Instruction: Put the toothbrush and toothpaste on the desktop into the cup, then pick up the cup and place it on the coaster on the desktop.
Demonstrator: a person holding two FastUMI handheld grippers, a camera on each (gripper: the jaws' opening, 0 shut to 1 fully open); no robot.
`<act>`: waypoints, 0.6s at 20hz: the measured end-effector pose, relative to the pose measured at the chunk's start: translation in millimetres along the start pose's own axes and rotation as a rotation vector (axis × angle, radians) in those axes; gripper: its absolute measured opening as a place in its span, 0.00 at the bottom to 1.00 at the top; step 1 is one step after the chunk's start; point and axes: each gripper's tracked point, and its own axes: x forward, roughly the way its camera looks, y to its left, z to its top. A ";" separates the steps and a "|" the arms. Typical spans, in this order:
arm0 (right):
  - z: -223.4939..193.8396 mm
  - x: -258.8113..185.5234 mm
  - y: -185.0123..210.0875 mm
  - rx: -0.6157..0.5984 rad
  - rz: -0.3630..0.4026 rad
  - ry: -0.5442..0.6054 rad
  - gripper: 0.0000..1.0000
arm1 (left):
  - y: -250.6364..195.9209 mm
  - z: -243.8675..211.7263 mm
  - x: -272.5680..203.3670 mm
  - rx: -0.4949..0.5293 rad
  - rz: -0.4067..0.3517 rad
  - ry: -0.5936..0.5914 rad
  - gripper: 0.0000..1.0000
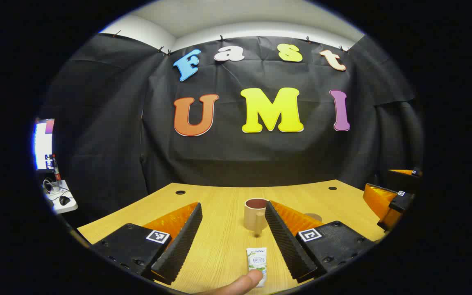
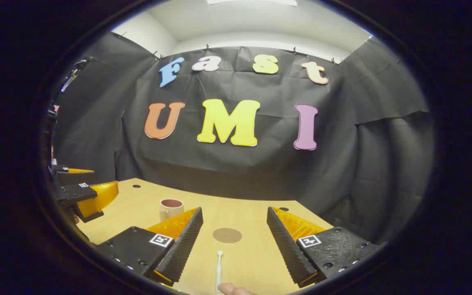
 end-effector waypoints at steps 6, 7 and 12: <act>3.8 -0.2 -10.1 0.039 -0.046 -0.004 0.95 | 4.4 -7.6 -0.1 -0.025 -0.016 0.006 0.98; 5.1 -1.5 -13.9 0.040 -0.054 -0.010 0.95 | 4.8 -8.3 0.6 -0.028 -0.013 0.006 0.98; 7.7 -6.0 -17.5 0.054 -0.044 -0.025 0.96 | 1.5 -10.6 0.0 -0.031 -0.014 0.012 0.98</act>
